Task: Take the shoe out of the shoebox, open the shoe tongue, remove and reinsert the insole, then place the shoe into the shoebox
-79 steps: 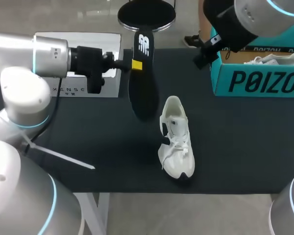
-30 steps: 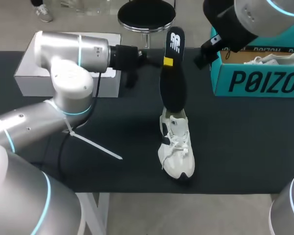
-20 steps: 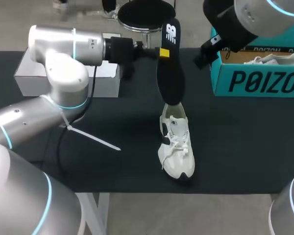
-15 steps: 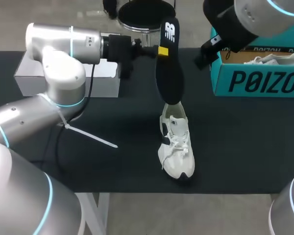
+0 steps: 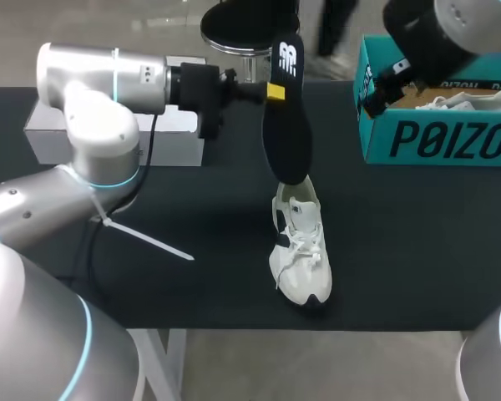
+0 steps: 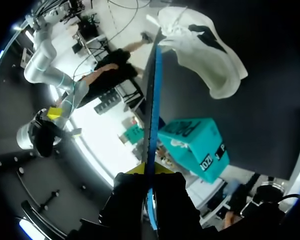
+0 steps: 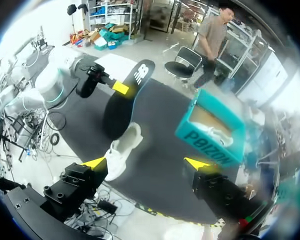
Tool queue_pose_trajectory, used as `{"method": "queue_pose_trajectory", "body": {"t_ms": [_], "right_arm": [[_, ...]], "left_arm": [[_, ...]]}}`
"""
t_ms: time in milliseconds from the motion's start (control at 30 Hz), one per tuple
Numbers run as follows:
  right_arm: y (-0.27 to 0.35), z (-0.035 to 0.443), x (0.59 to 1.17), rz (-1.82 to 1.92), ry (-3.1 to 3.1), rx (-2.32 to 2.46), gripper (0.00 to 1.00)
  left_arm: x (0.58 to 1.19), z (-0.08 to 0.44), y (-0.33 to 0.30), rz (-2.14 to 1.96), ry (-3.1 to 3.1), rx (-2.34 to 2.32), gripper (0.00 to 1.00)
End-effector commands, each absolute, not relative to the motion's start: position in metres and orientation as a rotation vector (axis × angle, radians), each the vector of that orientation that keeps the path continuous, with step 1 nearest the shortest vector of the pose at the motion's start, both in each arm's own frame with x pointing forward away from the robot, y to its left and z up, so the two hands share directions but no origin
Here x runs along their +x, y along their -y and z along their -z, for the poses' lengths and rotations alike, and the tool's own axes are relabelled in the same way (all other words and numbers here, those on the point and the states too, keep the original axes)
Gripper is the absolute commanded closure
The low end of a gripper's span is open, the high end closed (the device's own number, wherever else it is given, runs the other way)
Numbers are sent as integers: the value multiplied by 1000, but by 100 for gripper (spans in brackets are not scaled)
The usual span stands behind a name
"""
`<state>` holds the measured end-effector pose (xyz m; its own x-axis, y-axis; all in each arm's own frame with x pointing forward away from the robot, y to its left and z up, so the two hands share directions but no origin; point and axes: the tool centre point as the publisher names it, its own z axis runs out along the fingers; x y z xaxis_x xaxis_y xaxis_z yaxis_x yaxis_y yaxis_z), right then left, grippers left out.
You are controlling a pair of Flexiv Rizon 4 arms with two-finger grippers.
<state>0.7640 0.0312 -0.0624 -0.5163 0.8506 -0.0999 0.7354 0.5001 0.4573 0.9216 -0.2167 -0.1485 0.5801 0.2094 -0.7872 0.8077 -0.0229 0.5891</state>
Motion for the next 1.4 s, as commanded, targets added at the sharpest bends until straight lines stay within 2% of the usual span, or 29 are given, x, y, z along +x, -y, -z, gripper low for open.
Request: {"method": "queue_pose_trajectory", "body": {"t_ms": [33,567,1000,1400], "right_arm": [[-15,78,766,-616,-2465,1333,0],[-35,71,778,-661,-2503,1256,0],[-49,113,809,-926,-2640,1299,0],[-51,133,811,-1099,-2632,1289,0]], "left_arm": [[916,147,215,595,-902,1557,100],[913,147,216,594,-916,1564,100],[913,147,216,594,-916,1564,100],[913,147,216,594,-916,1564,100]]}}
